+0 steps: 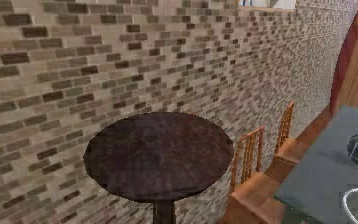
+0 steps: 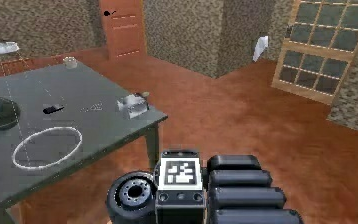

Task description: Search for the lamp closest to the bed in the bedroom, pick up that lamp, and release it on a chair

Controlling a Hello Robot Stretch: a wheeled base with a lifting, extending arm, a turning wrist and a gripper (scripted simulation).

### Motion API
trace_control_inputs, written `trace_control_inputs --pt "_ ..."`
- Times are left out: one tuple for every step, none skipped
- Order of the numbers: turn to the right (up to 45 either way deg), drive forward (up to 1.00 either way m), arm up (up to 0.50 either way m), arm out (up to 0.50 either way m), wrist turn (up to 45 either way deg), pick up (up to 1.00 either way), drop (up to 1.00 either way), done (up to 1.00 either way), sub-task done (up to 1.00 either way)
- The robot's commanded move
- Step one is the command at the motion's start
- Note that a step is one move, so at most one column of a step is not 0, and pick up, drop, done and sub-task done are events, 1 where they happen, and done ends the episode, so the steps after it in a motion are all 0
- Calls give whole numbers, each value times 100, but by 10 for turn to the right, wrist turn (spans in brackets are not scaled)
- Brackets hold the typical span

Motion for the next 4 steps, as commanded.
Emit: trace_control_inputs --pt "0 15 0 0 0 0 0 0 0" --pt "330 0 0 0 0 0 0 0 0" --pt "-240 0 0 0 0 0 0 0 0" --pt "0 0 0 44 0 0 0 0 0"
